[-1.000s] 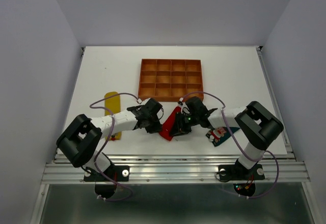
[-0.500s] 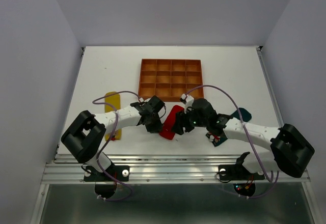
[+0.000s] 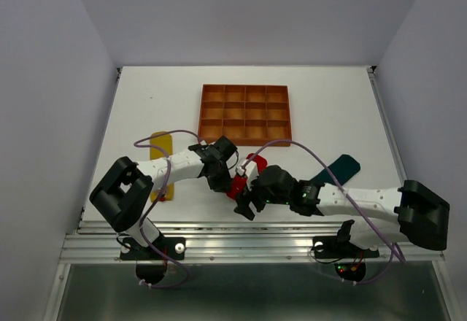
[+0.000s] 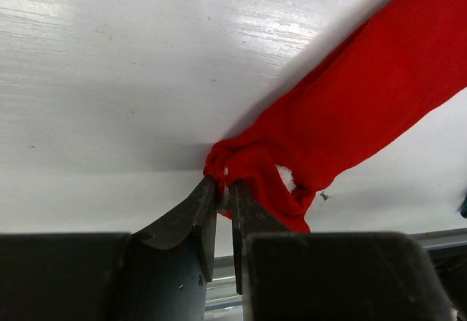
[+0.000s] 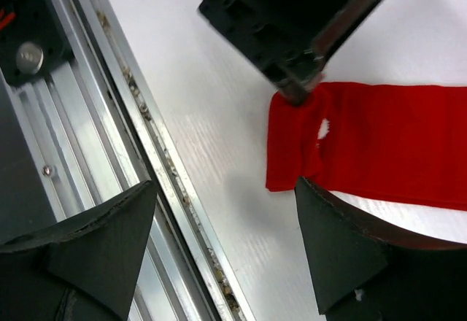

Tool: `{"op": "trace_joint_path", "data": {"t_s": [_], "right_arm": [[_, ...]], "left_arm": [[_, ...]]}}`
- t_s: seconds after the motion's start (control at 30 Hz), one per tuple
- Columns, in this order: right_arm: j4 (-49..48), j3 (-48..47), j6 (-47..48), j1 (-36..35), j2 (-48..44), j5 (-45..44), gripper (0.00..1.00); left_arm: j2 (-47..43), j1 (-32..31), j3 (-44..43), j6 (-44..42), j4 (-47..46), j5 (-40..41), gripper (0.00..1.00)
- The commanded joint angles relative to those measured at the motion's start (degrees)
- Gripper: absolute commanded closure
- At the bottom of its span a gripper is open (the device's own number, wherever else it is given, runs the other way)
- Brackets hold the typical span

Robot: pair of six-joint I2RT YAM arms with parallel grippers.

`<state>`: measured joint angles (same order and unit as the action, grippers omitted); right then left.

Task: Roll the socks
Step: Pick up the sock at the center of the board.

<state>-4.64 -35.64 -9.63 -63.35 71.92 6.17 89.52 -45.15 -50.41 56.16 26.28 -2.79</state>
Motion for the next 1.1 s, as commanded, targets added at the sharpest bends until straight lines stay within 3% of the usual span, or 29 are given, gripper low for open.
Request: {"op": "trace_joint_path", "data": {"t_s": [0.0,0.17,0.27,0.73,1.07], "right_arm": [[0.9,-3.5,5.4,-5.1,3.5,-9.5,0.18],[2.8,-6.6,7.8,-10.0,8.6,-17.0,0.19],[4.0,-8.8,8.5,-11.5,11.9,-20.0,0.28],[3.4,-10.9,8.8,-11.5,18.2,-24.7,0.3],[4.5,-11.9,8.8,-11.5,22.6,-30.1,0.42]], "left_arm": [[1.4,0.0,-0.4,-1.5,4.5,-0.1,1.0],[1.7,0.0,-0.7,-1.7,4.5,-0.2,1.0],[2.0,0.0,-0.7,-1.8,4.5,-0.4,1.0],[1.7,0.0,0.3,-1.8,3.7,-1.5,1.0],[2.1,0.0,-0.3,-2.3,4.2,-2.1,1.0]]}}
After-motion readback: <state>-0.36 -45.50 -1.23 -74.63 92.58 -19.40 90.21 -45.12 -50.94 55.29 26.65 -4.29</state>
